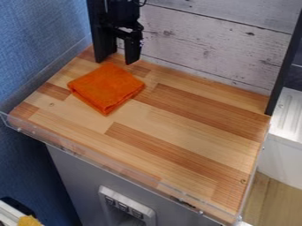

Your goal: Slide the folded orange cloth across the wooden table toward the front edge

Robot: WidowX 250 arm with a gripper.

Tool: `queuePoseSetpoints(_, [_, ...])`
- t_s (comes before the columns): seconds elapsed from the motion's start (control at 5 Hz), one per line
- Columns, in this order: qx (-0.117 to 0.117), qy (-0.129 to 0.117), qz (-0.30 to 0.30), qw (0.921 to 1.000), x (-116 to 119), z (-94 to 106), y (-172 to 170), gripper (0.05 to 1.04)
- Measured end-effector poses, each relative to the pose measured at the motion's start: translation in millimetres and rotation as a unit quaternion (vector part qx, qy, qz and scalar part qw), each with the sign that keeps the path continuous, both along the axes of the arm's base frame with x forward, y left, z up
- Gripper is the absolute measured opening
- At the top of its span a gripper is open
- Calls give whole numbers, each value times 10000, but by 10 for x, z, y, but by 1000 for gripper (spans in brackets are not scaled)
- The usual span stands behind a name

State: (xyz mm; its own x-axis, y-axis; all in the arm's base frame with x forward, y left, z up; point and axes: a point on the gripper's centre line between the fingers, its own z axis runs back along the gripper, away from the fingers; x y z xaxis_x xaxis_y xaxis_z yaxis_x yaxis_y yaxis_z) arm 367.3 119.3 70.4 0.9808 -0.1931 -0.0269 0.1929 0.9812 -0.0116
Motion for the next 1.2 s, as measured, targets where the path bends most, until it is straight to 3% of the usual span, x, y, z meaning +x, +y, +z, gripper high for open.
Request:
queuePoseSetpoints(0.2, [-33, 30, 38, 10000, -19, 0, 18, 952])
queuePoseSetpoints(0.4, [-25, 32, 59, 10000, -21, -3, 20, 672])
queuePoseSetpoints(0.6, [-18, 10, 59, 10000, -65, -143, 5, 370])
queuePoseSetpoints(0.8, [20, -82, 94, 9999, -101, -289, -5, 156])
queuePoseSetpoints(1.0, [72, -179, 96, 9998, -133, -411, -9, 67])
queuePoseSetpoints(1.2, [86, -206, 114, 9997, -190, -525, -26, 62])
